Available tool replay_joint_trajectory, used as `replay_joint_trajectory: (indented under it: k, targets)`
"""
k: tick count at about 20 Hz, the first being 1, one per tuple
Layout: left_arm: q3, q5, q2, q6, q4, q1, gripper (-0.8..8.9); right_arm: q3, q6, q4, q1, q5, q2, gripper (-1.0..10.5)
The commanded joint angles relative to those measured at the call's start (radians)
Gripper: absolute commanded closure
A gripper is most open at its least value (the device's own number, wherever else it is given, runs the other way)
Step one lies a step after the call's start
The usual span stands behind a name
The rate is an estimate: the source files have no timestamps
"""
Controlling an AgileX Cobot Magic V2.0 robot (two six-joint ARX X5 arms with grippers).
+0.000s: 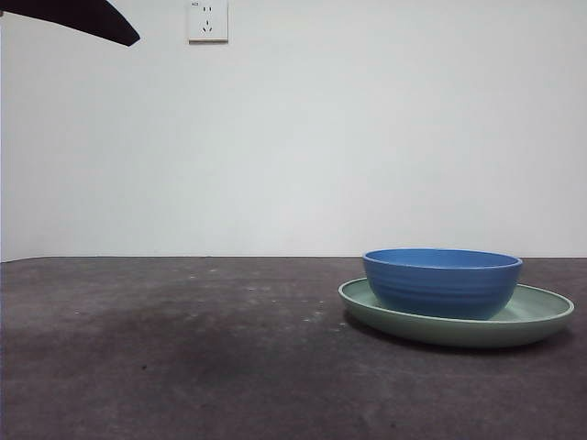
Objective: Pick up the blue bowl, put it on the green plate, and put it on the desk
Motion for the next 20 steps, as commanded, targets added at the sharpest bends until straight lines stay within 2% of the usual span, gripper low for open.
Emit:
replay_joint_trajectory:
  k: [1, 4, 6, 8, 10, 14, 20]
  targets:
    - [0.008, 0.008, 0.006, 0.019, 0.010, -0.005, 5.88, 0.016, 0.027, 0.053, -0.012, -0.006, 0.066, 5.8]
    - [0.008, 0.008, 0.006, 0.024, 0.009, -0.005, 5.88, 0.016, 0.026, 0.119, -0.043, -0.050, 0.170, 5.9]
    - [0.008, 0.008, 0.006, 0.026, 0.009, -0.005, 5.88, 0.016, 0.014, 0.171, -0.081, -0.073, 0.259, 6.4]
    - [0.008, 0.008, 0.006, 0.026, 0.009, -0.005, 5.88, 0.016, 0.005, 0.224, -0.126, -0.167, 0.355, 6.4]
    - [0.008, 0.008, 0.006, 0.027, 0.009, -0.005, 5.88, 0.016, -0.004, 0.273, -0.162, -0.217, 0.449, 6.4]
    - [0.008, 0.008, 0.006, 0.027, 0.009, -0.005, 5.88, 0.016, -0.032, 0.340, -0.177, -0.235, 0.605, 6.4]
    - [0.008, 0.008, 0.006, 0.027, 0.009, -0.005, 5.88, 0.016, -0.034, 0.449, -0.177, -0.244, 0.785, 6.4]
